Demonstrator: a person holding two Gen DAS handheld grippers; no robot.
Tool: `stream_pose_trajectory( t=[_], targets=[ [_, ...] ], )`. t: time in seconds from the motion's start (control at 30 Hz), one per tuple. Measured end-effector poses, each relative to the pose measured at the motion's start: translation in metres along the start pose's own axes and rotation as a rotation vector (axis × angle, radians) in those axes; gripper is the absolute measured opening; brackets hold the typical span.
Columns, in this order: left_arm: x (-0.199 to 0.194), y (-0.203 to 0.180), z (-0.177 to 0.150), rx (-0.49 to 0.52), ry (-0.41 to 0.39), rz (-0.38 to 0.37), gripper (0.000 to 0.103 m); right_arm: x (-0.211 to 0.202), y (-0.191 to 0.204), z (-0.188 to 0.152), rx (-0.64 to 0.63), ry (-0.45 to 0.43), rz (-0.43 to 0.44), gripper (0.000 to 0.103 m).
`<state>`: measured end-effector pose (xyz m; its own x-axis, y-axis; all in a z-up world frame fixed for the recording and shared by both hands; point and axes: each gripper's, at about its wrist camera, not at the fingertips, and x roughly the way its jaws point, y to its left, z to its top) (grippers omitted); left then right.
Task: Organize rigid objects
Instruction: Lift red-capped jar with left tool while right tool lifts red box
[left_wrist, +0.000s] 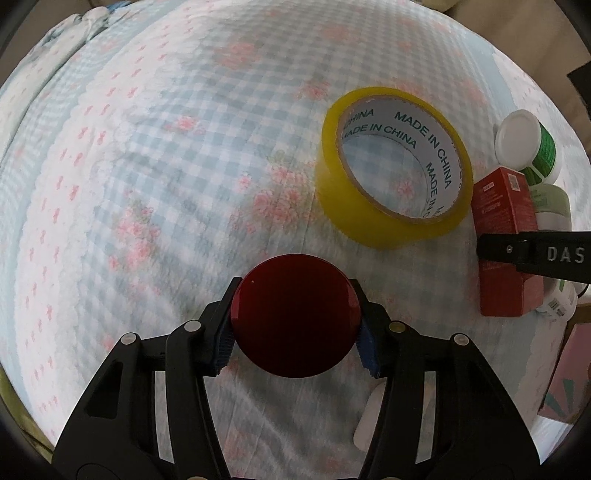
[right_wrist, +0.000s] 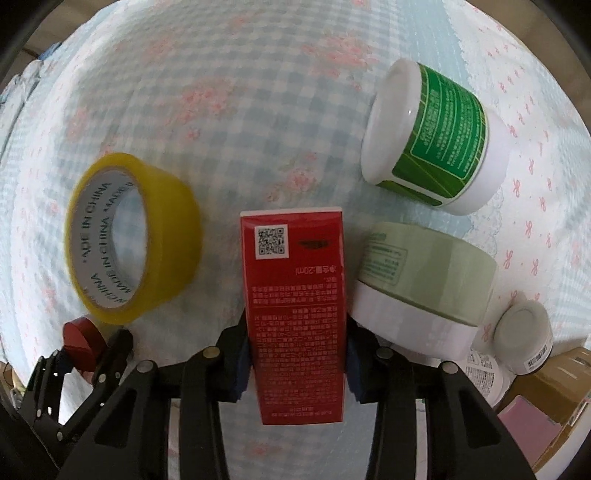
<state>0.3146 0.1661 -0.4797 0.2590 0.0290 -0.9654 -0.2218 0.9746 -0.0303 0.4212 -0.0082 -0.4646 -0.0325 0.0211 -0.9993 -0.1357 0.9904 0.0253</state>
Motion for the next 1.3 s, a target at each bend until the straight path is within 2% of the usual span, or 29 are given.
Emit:
stream_pose_trajectory(
  t=[0.17,0.37,0.4,0.47,0.53,0.67,0.83,0.93,1.03,1.17,1.3],
  targets=[
    [-0.024,0.005,0.001,0.006,-0.023,-0.001,0.05,-0.035,-0.006,-0.013,-0.021,-0.056,0.03,0.038],
    [-0.076,0.005,0.006,0.026,-0.089,-0.008,0.05,-0.087,-0.015,-0.026,-0.033,-0.138,0.079,0.038],
    [-0.088,0.004,0.007,0.033,-0.103,-0.011,0.05,-0.096,-0.004,-0.044,-0.032,-0.153,0.08,0.038],
    [-0.111,-0.001,0.006,0.052,-0.127,-0.021,0.05,-0.123,-0.013,-0.053,-0.031,-0.186,0.093,0.038],
    [-0.14,-0.009,0.005,0.087,-0.16,-0.026,0.05,-0.145,0.002,-0.083,-0.021,-0.214,0.109,0.038],
    [-0.199,-0.034,-0.001,0.142,-0.225,-0.039,0.05,-0.196,-0.017,-0.113,-0.018,-0.275,0.152,0.038],
    [-0.262,-0.078,-0.018,0.216,-0.29,-0.069,0.05,-0.233,-0.031,-0.155,-0.037,-0.348,0.178,0.038],
    [-0.293,-0.116,-0.032,0.26,-0.314,-0.097,0.05,-0.265,-0.063,-0.187,-0.046,-0.377,0.193,0.038],
    [-0.317,-0.157,-0.047,0.297,-0.321,-0.141,0.05,-0.29,-0.1,-0.218,-0.026,-0.401,0.17,0.038],
    [-0.339,-0.223,-0.069,0.358,-0.333,-0.19,0.05,-0.31,-0.174,-0.254,0.03,-0.42,0.151,0.038],
    [-0.347,-0.296,-0.092,0.431,-0.324,-0.237,0.05,-0.318,-0.242,-0.285,0.071,-0.422,0.086,0.038]
  ],
)
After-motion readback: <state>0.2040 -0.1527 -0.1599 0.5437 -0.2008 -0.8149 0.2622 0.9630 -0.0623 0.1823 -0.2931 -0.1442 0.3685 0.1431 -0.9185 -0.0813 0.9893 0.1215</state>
